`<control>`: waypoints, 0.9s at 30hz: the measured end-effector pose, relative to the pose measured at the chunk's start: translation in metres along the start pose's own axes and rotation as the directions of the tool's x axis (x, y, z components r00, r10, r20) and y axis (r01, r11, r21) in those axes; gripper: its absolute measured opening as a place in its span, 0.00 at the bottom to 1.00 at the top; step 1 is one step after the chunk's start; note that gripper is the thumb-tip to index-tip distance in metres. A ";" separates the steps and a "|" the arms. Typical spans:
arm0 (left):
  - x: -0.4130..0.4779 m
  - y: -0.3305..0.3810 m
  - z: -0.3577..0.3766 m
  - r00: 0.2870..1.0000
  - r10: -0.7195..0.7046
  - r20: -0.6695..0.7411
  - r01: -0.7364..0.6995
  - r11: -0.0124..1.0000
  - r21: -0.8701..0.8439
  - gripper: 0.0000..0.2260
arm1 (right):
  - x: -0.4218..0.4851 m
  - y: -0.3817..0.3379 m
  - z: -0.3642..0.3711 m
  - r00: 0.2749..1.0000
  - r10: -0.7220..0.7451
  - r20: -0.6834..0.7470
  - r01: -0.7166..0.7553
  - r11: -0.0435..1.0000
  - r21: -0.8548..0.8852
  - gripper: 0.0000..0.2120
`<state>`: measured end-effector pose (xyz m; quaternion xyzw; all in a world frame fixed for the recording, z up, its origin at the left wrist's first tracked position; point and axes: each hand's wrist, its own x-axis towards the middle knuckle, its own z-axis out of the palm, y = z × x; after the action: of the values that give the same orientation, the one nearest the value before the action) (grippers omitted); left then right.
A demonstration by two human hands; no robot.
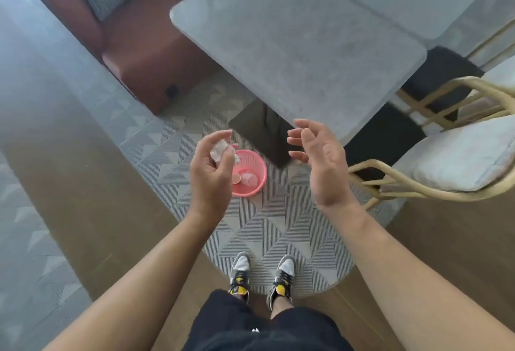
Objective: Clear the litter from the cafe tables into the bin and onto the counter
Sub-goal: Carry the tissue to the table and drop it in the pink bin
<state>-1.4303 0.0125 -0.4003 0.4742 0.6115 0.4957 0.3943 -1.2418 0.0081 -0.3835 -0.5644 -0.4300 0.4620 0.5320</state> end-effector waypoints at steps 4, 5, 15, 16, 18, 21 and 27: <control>0.021 -0.053 0.017 0.998 -0.054 -0.035 0.054 0.999 -0.002 0.13 | 0.027 0.056 0.011 0.998 0.066 0.000 -0.066 0.998 0.007 0.17; 0.026 -0.069 0.021 0.997 -0.068 -0.031 0.068 0.998 -0.006 0.13 | 0.033 0.073 0.014 0.997 0.075 -0.003 -0.075 0.997 0.008 0.15; 0.069 -0.277 0.069 0.960 -0.279 0.006 0.279 0.960 0.009 0.17 | 0.073 0.292 0.051 0.972 0.233 -0.042 -0.230 0.971 0.069 0.10; 0.071 -0.298 0.072 0.955 -0.297 0.005 0.296 0.955 0.014 0.17 | 0.075 0.314 0.054 0.966 0.255 -0.043 -0.252 0.965 0.065 0.10; 0.073 -0.336 0.077 0.939 -0.343 0.003 0.343 0.939 0.007 0.18 | 0.078 0.351 0.057 0.955 0.292 -0.053 -0.290 0.956 0.033 0.10; 0.080 -0.381 0.082 0.916 -0.400 -0.002 0.400 0.916 0.001 0.17 | 0.088 0.392 0.059 0.947 0.313 -0.072 -0.316 0.949 -0.026 0.14; 0.097 -0.429 0.090 0.884 -0.467 0.016 0.466 0.884 0.033 0.12 | 0.110 0.435 0.061 0.939 0.323 -0.116 -0.329 0.944 -0.038 0.17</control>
<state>-1.4490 0.1026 -0.8401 0.3247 0.7096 0.3723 0.5024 -1.2816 0.1003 -0.8248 -0.6668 -0.3143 0.5002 0.4542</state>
